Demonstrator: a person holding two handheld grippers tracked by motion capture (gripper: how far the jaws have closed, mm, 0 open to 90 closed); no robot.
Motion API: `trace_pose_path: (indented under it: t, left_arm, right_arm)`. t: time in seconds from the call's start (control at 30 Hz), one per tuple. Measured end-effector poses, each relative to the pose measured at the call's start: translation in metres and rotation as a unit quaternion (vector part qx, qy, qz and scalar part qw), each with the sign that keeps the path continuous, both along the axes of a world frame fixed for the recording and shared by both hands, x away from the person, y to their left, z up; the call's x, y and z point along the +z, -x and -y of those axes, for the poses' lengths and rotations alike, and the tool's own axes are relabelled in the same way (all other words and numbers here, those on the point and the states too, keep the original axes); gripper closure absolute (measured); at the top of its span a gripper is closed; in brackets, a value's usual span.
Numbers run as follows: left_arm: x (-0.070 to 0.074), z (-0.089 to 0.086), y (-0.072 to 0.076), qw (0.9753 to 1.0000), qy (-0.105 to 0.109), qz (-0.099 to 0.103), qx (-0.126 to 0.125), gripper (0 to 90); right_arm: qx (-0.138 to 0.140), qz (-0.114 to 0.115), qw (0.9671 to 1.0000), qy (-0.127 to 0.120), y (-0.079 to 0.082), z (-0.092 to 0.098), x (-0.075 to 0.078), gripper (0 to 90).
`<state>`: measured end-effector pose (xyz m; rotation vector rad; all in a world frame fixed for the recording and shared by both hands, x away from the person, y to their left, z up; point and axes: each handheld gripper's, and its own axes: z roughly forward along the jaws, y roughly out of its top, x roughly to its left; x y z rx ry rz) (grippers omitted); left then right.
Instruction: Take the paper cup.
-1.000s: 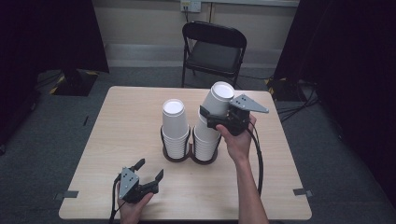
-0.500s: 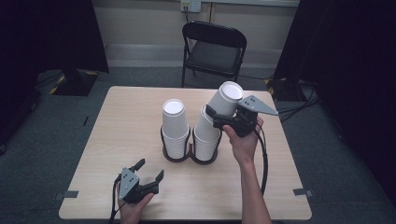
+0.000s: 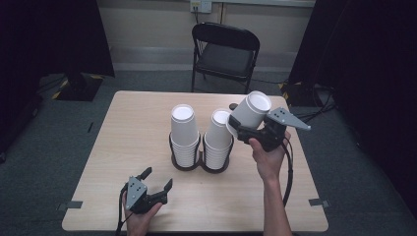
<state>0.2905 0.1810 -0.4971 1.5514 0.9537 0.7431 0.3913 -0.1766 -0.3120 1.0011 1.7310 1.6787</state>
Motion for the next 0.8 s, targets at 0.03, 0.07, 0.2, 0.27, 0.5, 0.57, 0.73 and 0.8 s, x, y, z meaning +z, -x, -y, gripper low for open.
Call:
trace_pose_path:
  t: [0.03,0.07,0.2,0.27,0.5,0.57,0.73,0.8]
  left_arm:
    - [0.000,0.000,-0.001,1.0000,0.003,-0.004,-0.002,15.9]
    - [0.000,0.000,-0.001,1.0000,0.003,-0.007,-0.004,15.9]
    - [0.000,-0.001,-0.002,0.9998,0.011,-0.013,-0.010,17.0]
    - [0.000,-0.001,-0.002,0.9997,0.015,-0.015,-0.011,18.2]
    - [0.001,-0.001,-0.003,0.9992,0.019,-0.026,-0.026,18.2]
    - [0.001,-0.002,-0.003,0.9989,0.022,-0.027,-0.033,18.4]
    - [0.001,-0.001,-0.004,0.9983,0.021,-0.029,-0.046,21.6]
    - [0.002,-0.001,-0.005,0.9976,0.022,-0.030,-0.058,25.9]
  right_arm:
    - [-0.002,-0.002,1.0000,-0.001,0.002,0.003,-0.001,13.5]
    - [-0.004,-0.003,1.0000,-0.003,0.003,0.004,-0.001,13.5]
    - [-0.008,-0.008,0.9999,-0.005,0.010,0.008,-0.005,13.5]
    - [-0.008,-0.010,0.9999,-0.007,0.014,0.010,-0.006,13.6]
    - [-0.023,-0.024,0.9994,-0.005,0.023,0.017,-0.017,13.7]
    - [-0.026,-0.028,0.9993,-0.006,0.024,0.018,-0.019,13.7]
    - [-0.022,-0.038,0.9990,-0.008,0.034,0.018,-0.027,13.8]
    - [-0.019,-0.040,0.9990,-0.005,0.037,0.016,-0.031,13.8]
